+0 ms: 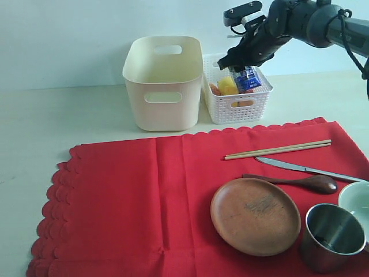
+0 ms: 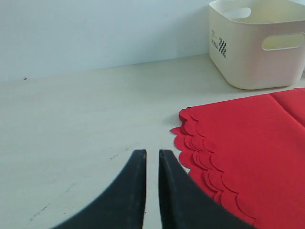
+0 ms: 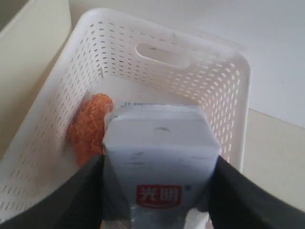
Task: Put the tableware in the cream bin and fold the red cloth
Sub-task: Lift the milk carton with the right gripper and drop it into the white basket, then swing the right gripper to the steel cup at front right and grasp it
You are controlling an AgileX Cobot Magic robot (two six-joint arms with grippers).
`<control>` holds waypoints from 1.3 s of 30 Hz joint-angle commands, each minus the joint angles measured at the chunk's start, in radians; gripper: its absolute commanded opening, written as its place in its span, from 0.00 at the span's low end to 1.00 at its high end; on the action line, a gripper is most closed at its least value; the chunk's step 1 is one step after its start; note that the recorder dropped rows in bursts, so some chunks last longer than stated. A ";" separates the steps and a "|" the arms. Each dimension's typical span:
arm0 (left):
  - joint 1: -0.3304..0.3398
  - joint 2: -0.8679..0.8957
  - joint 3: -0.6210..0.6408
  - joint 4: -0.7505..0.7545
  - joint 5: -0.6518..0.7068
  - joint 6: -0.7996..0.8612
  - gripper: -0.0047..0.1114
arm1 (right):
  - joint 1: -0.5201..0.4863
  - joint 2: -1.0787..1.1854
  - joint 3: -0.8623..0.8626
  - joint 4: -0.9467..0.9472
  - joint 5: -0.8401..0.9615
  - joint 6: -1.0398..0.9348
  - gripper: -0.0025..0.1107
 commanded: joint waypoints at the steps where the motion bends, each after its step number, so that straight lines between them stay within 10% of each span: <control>1: -0.005 -0.006 -0.001 0.006 -0.005 0.003 0.14 | -0.004 -0.016 -0.010 -0.007 -0.005 -0.015 0.57; 7: -0.005 -0.006 -0.001 0.006 -0.005 0.003 0.14 | -0.004 -0.073 -0.010 -0.007 0.035 -0.011 0.76; 29: -0.005 -0.006 -0.001 0.006 -0.005 0.003 0.14 | -0.004 -0.366 0.003 -0.004 0.597 0.054 0.71; 39: -0.005 -0.006 -0.001 0.006 -0.005 0.003 0.14 | -0.004 -0.606 0.398 -0.007 0.535 0.061 0.71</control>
